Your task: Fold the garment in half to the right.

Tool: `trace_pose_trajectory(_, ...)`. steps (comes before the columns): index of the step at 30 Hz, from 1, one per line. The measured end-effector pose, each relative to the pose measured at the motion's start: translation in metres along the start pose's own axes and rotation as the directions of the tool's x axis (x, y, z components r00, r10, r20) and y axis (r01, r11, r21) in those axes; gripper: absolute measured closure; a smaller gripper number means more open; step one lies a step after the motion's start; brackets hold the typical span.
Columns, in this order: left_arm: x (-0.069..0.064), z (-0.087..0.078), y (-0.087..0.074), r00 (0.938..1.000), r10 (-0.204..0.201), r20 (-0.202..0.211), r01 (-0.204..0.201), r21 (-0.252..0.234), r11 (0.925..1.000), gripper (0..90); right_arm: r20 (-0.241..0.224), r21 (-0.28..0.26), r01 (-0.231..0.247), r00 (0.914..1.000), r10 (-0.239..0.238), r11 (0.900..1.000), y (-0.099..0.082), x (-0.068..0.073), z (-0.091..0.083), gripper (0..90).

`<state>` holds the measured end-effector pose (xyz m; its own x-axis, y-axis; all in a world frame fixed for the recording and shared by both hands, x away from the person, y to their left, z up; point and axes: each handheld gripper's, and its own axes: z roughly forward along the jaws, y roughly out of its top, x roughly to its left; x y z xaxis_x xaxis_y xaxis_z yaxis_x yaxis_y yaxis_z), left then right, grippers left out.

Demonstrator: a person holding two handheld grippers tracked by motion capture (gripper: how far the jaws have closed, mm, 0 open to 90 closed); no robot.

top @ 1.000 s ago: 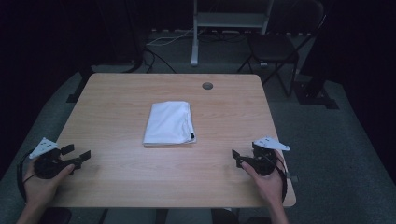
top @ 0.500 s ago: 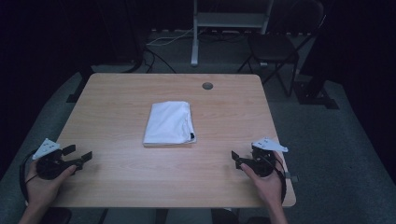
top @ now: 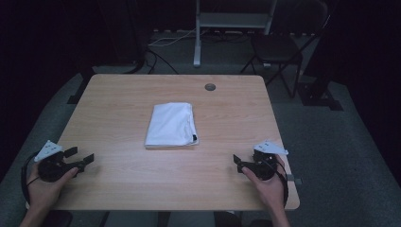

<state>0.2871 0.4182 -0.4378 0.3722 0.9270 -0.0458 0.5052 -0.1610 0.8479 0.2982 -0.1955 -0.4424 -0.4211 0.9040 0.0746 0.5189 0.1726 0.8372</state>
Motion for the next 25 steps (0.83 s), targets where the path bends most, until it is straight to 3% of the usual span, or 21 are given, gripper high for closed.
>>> trace_pose_trajectory(25,-0.001,0.0002,0.0001,0.9999,0.01,-0.01,-0.01,0.01,0.9999,21.3,-0.005,0.025,0.011,0.9999,-0.01,0.9996,-0.0005,-0.0011,0.0001,13.0)
